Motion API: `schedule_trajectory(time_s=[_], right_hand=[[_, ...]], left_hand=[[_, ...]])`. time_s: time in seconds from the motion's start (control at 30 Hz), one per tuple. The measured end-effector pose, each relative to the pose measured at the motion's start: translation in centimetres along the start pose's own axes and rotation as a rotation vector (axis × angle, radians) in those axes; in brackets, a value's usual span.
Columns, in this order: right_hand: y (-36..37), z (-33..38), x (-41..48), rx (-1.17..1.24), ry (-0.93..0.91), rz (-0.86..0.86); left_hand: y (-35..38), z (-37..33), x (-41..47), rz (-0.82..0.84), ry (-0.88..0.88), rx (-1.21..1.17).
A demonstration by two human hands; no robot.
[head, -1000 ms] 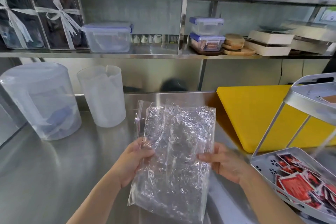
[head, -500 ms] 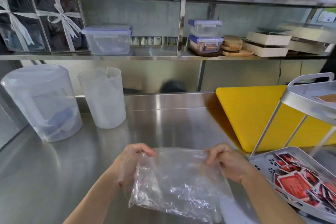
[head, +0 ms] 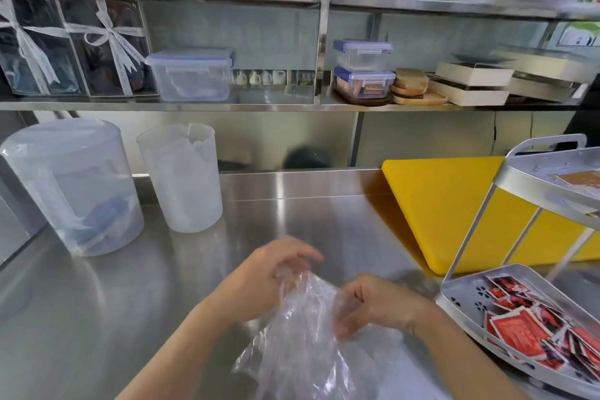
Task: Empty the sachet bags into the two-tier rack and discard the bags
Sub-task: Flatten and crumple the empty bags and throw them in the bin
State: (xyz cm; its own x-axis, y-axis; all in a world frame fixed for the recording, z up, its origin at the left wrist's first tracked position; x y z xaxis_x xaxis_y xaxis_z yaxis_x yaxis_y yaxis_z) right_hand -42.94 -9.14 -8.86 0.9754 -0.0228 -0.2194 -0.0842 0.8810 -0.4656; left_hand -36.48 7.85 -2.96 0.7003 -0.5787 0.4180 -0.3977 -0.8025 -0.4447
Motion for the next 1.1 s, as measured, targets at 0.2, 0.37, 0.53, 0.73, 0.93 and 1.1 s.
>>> schedule_trajectory(time_s=[0.2,0.37,0.53,0.73,0.93,1.1], right_hand=[[-3.7,-0.8,-0.2,0.432,0.019,-0.841],[-1.9,0.2,-0.3,0.691,0.002,-0.803],[0.1,1.0,-0.9,0.783,-0.065,-0.464],[0.7,-0.4,-2.0,0.803,0.040,-0.222],[1.4,-1.1,-3.6,0.958,0.116,0.009],[0.7,-1.9,-5.1,0.953,0.085,-0.095]], left_hand=[[-2.0,3.2,-1.5,-0.444,-0.470,-0.366],[3.0,3.5,-3.6,-0.226,-0.655,-0.455],[2.3,3.7,-3.5,-0.113,-0.692,-0.675],[1.1,4.1,-4.2,-0.077,-0.685,-0.653],[1.8,2.9,-5.8,0.028,-0.663,-0.639],[2.5,1.5,-6.4,0.040,-0.569,-0.545]])
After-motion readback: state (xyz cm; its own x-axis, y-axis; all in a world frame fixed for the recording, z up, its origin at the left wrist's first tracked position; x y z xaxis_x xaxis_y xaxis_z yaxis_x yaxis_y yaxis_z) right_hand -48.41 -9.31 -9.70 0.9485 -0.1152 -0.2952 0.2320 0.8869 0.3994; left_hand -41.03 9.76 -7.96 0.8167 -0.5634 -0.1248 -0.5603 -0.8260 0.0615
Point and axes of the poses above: each hand's wrist, its own x-axis towards the middle knuckle, its own y-axis out of the palm, z = x × y, the point moved 4 cm from there along x, towards the middle knuckle, and after that the axes turned 15 degrees about -z, right-handed, at the moved point
